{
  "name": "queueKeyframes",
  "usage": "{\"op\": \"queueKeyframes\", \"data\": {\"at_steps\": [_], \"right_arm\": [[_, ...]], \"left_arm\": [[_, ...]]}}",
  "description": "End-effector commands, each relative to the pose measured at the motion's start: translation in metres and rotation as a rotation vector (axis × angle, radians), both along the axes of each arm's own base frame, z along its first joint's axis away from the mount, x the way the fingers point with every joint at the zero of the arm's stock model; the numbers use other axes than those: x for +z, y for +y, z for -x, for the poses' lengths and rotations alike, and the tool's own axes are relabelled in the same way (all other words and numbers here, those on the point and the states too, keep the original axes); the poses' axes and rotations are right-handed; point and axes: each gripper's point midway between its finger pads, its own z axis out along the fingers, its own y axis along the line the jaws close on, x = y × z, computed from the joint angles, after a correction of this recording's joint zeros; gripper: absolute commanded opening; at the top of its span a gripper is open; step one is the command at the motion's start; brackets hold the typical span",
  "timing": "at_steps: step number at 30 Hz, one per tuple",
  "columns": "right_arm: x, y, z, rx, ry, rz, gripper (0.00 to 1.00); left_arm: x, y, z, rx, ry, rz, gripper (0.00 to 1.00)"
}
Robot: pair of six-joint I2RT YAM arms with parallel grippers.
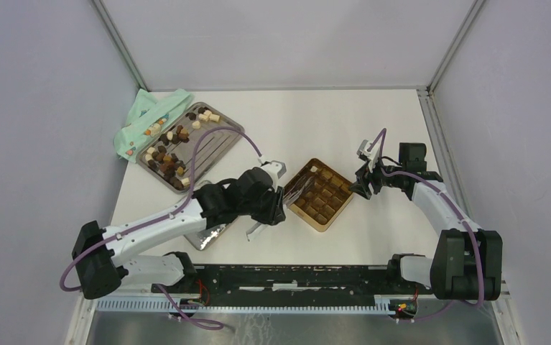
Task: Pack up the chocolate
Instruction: Place the fake chocolate in the packing box.
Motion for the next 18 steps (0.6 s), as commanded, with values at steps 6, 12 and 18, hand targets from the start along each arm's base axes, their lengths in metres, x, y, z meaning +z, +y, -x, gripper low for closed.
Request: {"op": "queueKeyframes", "data": {"at_steps": [6,12,18], "right_arm": [[0.013,-0.001,-0.012,0.007,-0.051,0.006,0.66],[0.014,-0.001,-0.012,0.009,-0.054,0.004,0.65],[0.014,-0.001,-0.012,0.009,-0.055,0.005,0.66]], "left_arm": [[0.015,-0.025,-0.027,0.024,-0.086,-0.013,0.02],[0.01,-0.028,-0.029,0.015,-0.08,-0.039,0.03],[0.003,-0.032,-0.027,0.001,-0.063,-0.058,0.16]]}}
